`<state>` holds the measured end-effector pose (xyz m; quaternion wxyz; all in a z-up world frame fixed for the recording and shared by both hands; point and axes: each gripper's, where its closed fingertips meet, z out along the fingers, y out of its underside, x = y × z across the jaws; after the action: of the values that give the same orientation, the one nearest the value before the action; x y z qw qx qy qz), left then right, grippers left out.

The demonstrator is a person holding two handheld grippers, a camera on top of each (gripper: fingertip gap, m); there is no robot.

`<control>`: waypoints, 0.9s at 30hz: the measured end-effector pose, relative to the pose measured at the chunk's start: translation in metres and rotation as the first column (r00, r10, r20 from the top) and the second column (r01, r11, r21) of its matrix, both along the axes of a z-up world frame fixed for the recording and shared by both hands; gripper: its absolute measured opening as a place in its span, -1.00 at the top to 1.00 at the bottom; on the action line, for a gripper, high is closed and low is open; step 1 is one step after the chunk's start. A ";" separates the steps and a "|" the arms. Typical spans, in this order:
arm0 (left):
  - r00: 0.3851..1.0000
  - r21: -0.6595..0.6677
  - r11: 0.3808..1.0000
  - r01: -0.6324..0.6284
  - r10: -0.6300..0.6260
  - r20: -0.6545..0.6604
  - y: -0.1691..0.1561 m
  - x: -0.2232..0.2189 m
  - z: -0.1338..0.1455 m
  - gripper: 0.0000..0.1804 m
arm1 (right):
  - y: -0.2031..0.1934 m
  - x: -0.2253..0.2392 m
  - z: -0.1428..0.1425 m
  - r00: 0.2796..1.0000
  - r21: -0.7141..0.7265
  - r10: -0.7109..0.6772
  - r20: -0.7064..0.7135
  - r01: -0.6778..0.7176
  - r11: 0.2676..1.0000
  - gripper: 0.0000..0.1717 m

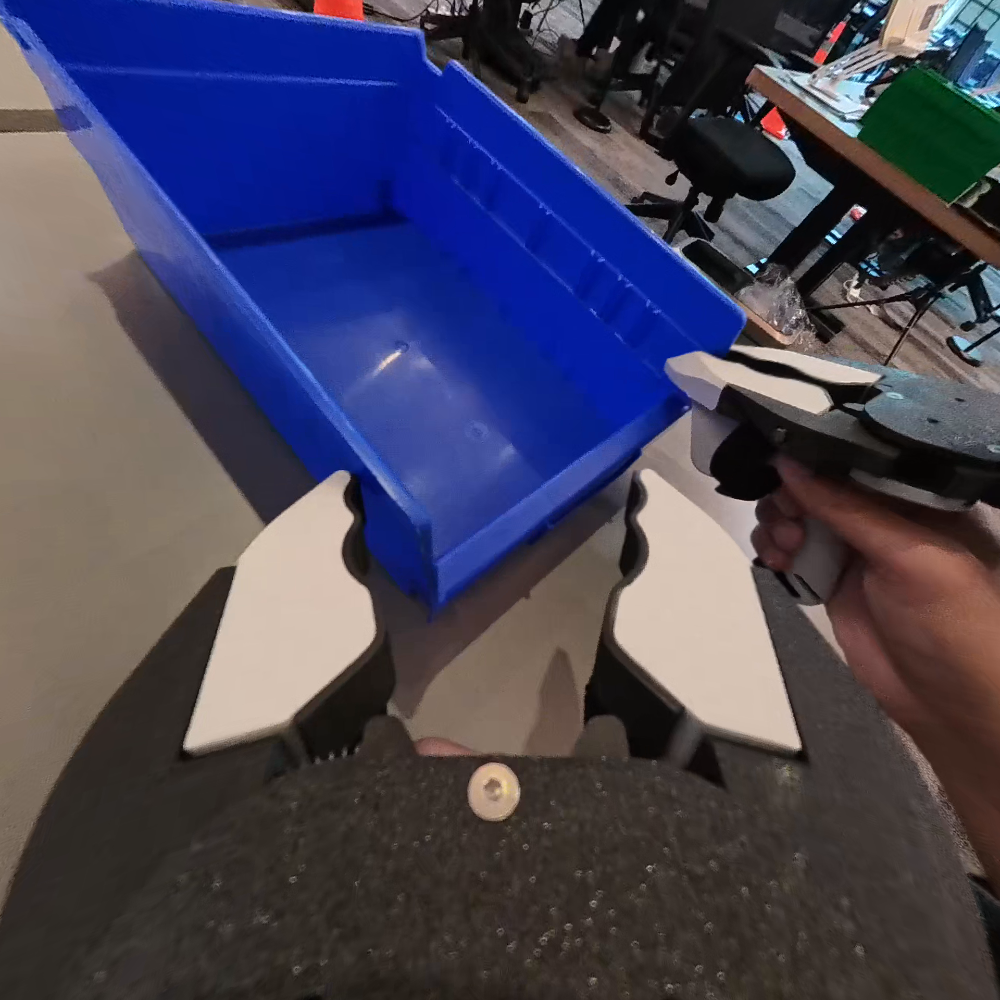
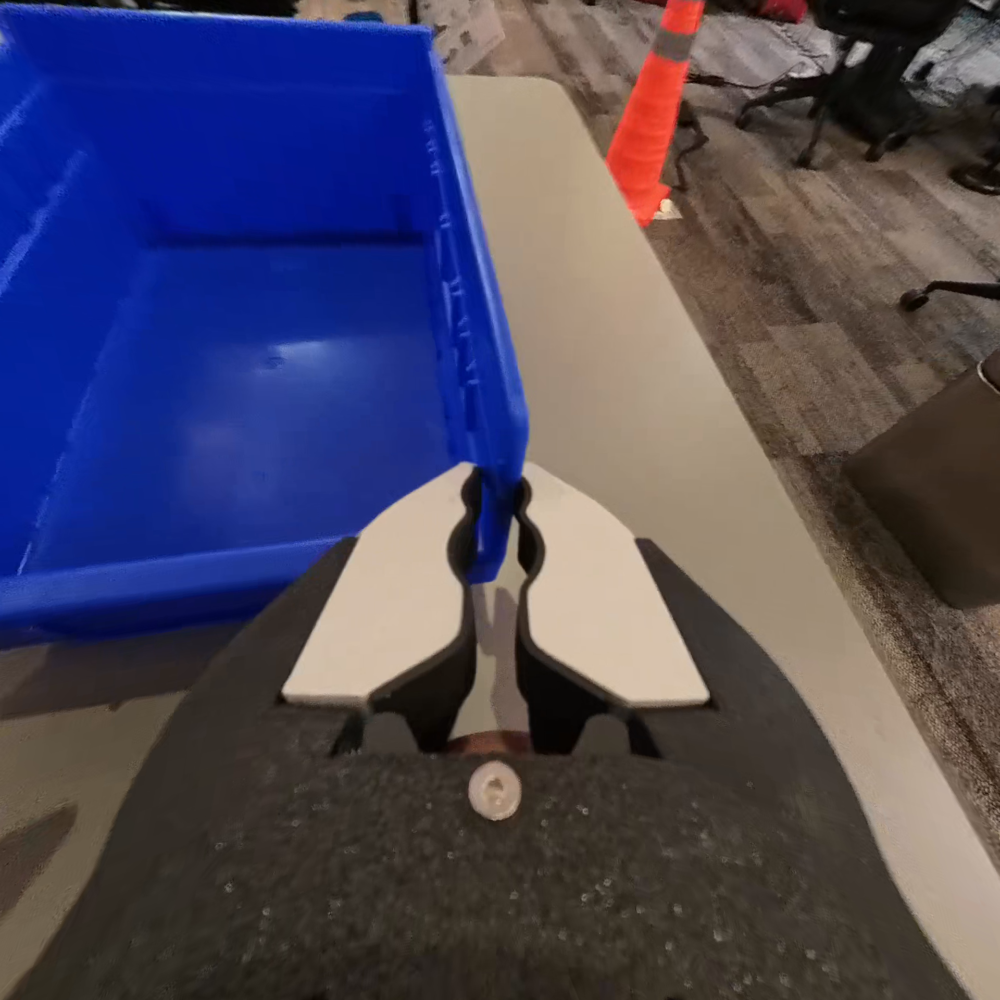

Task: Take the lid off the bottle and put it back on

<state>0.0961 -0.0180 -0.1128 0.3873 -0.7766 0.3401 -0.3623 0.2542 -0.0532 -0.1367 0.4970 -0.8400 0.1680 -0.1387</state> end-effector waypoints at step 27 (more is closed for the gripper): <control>0.883 0.016 0.887 -0.462 0.459 0.100 0.000 -0.438 0.001 0.19 | -0.027 -0.296 0.043 0.602 0.299 0.798 0.032 -0.767 0.567 0.47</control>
<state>-0.3417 -0.0184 -0.1119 0.4929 -0.8095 0.1347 -0.2890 -0.0418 -0.0800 -0.0936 0.6113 -0.7532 -0.1772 0.1663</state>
